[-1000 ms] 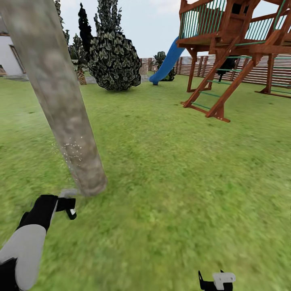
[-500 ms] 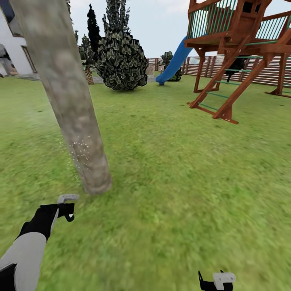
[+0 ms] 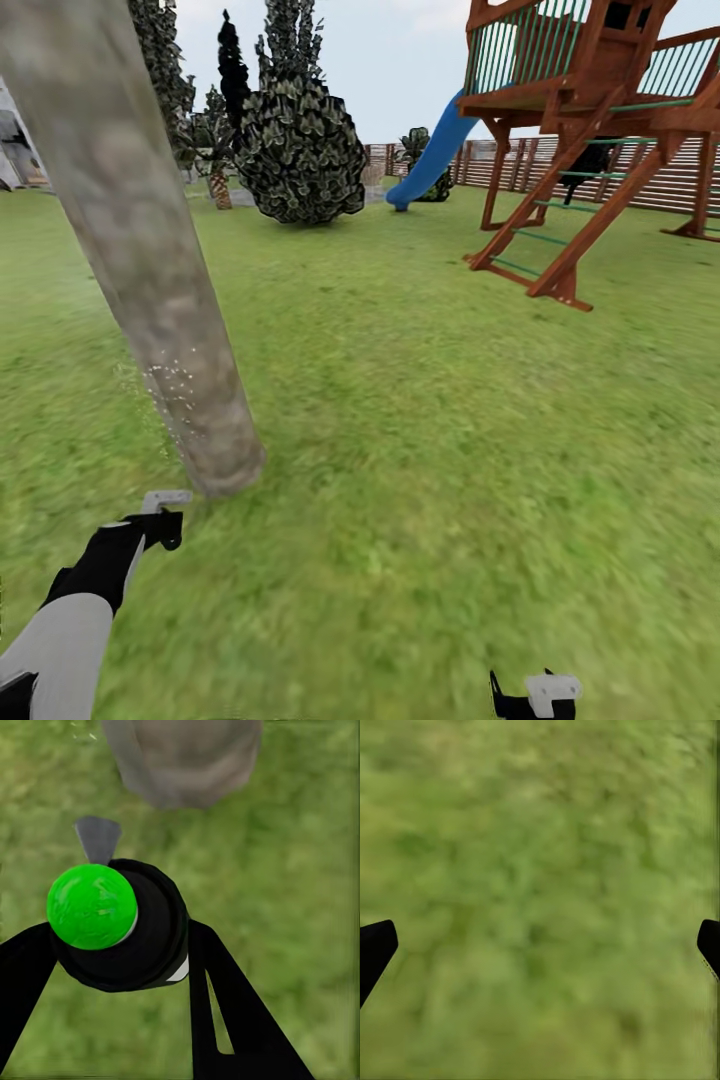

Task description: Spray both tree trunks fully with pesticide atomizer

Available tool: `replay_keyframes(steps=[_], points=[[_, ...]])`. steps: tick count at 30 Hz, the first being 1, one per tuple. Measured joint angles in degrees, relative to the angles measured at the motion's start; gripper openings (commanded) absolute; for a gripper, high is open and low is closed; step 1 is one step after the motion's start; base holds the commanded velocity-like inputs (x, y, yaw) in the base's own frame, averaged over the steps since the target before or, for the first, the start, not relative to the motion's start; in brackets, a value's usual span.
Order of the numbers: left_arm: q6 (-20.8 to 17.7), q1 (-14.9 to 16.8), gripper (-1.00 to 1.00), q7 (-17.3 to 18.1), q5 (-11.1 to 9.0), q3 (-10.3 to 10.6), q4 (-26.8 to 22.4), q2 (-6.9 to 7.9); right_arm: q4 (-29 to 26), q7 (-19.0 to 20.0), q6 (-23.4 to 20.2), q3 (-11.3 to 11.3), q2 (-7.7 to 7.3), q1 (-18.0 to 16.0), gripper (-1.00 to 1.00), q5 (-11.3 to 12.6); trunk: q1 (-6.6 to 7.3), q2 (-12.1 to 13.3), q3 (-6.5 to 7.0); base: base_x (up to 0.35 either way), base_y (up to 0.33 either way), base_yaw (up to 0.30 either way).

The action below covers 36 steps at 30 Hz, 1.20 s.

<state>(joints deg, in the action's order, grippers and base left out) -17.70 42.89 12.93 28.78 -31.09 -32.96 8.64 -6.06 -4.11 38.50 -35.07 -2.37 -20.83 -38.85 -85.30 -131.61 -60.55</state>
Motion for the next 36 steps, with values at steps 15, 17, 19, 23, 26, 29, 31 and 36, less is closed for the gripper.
replay_keyframes(steps=[15, 17, 19, 23, 26, 29, 31, 36], points=[[1.0, 0.0, -1.0, -0.2, 0.0, 0.0, 0.0, -0.7, 0.1, 0.0, 0.0, 0.0, -0.01, 0.0, 1.0, 0.0, 0.0, 0.0, 0.0, 0.0, -0.176, 0.073], [1.0, 0.0, -1.0, -0.2, 0.1, -0.1, 0.0, -0.67, 0.1, 0.0, 0.0, 0.0, 0.0, 0.0, 1.0, 0.0, 0.0, 0.0, 0.0, 0.076, -0.26, 0.0], [1.0, 0.0, -1.0, -0.3, 0.1, -0.1, 0.0, -0.64, 0.0, 0.0, 0.0, 0.0, -0.01, 0.0, 1.0, 0.0, 0.0, 0.0, 0.0, 0.22, -0.185, 0.0], [1.0, 0.0, -1.0, -0.4, 0.1, -0.1, 0.0, -0.6, 0.1, 0.0, 0.0, 0.0, 0.0, 0.0, 1.0, 0.0, 0.0, 0.0, 0.0, 0.284, -0.133, 0.116], [1.0, 0.0, -1.0, -0.4, 0.1, -0.1, 0.0, -0.55, 0.1, 0.0, 0.0, 0.0, 0.0, 0.0, 1.0, 0.0, 0.0, 0.0, 0.0, 0.29, -0.14, 0.272], [1.0, 0.0, -1.0, -0.4, 0.1, -0.1, 0.0, -0.47, 0.1, 0.0, 0.0, 0.0, 0.0, 0.0, 1.0, 0.0, 0.0, 0.0, 0.0, 0.264, -0.166, 0.275], [1.0, 0.0, -1.0, -0.4, 0.1, -0.1, 0.0, -0.51, 0.1, 0.0, 0.0, 0.0, 0.0, 0.0, 1.0, 0.0, 0.0, 0.0, 0.0, 0.234, -0.192, 0.075], [1.0, -0.1, -1.0, -2.7, 0.6, -3.1, -0.1, 0.47, 0.0, 0.0, 0.0, 0.0, 0.0, 0.0, 1.0, 0.0, 0.0, 0.0, 0.0, 0.227, -0.196, 0.018]])
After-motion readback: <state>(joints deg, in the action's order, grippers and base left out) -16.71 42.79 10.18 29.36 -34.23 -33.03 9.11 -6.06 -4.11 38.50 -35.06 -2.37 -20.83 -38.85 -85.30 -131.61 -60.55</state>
